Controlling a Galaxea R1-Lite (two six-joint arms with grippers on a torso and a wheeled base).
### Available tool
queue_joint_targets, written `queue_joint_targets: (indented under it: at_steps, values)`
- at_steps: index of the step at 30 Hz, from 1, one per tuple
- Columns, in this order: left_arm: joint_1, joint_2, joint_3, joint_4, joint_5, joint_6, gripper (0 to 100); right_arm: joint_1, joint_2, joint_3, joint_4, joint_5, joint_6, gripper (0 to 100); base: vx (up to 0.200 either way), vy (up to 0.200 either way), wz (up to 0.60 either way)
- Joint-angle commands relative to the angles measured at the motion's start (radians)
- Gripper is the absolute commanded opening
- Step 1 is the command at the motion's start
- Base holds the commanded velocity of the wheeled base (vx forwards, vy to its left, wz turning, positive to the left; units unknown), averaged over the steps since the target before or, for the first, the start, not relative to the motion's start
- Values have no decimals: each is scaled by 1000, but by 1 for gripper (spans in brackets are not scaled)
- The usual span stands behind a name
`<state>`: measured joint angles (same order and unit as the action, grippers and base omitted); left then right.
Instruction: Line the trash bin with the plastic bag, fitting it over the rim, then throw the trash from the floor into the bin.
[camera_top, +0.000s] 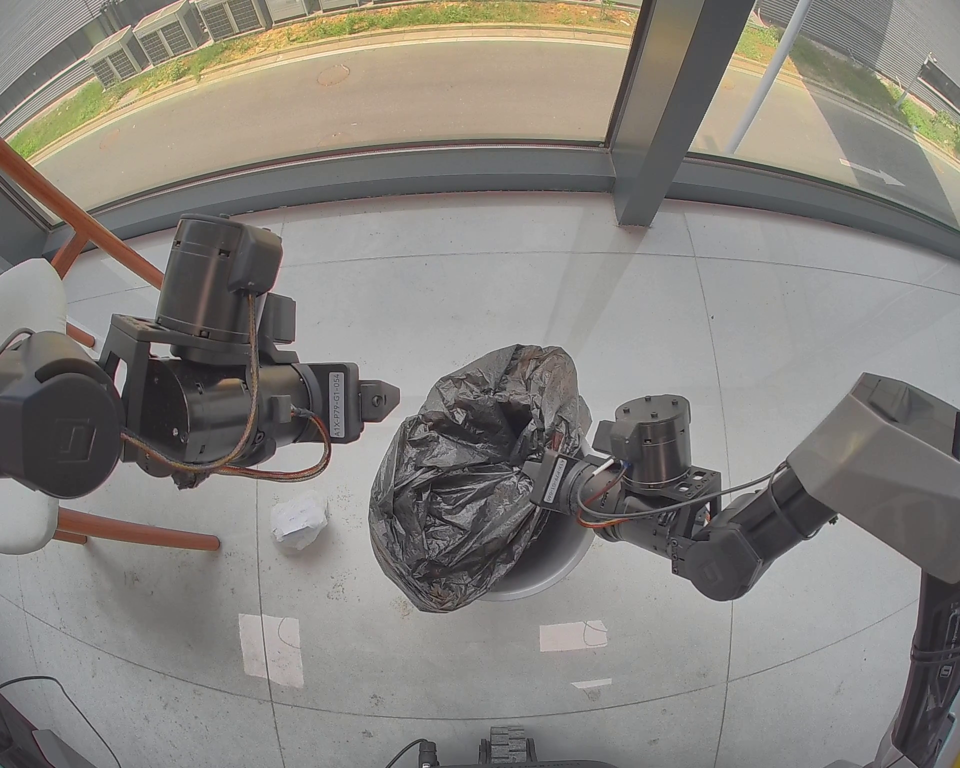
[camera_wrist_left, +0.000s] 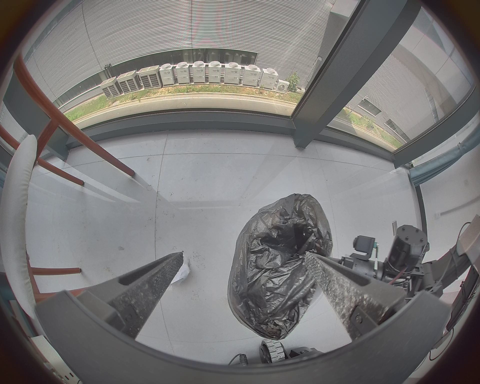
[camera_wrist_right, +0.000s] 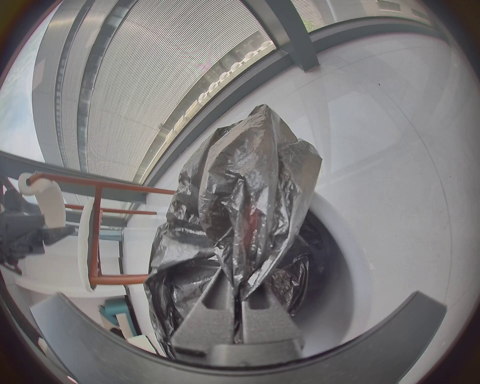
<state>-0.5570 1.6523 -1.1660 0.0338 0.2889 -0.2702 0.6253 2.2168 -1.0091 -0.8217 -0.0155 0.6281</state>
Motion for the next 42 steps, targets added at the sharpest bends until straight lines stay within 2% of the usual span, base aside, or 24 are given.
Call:
queue_joint_targets:
  at_steps: [1, 7, 18, 24, 42]
  values:
    - [0, 3, 3, 0, -1, 3, 100, -9, -88, 110, 1, 12, -61, 0, 0, 0, 0]
    - [-1, 4, 15, 0, -1, 11, 100, -13, -103, 196, -2, 17, -68, 0, 0, 0, 0]
    - [-1, 4, 22, 0, -2, 13, 100, -93, -114, 277, -1, 17, -111, 0, 0, 0, 0]
    - [-1, 6, 22, 0, -2, 17, 100, -110, -123, 296, -1, 17, -113, 0, 0, 0, 0]
    - [0, -2, 49, -2, -2, 26, 100, -113, -144, 333, -8, 17, -111, 0, 0, 0, 0]
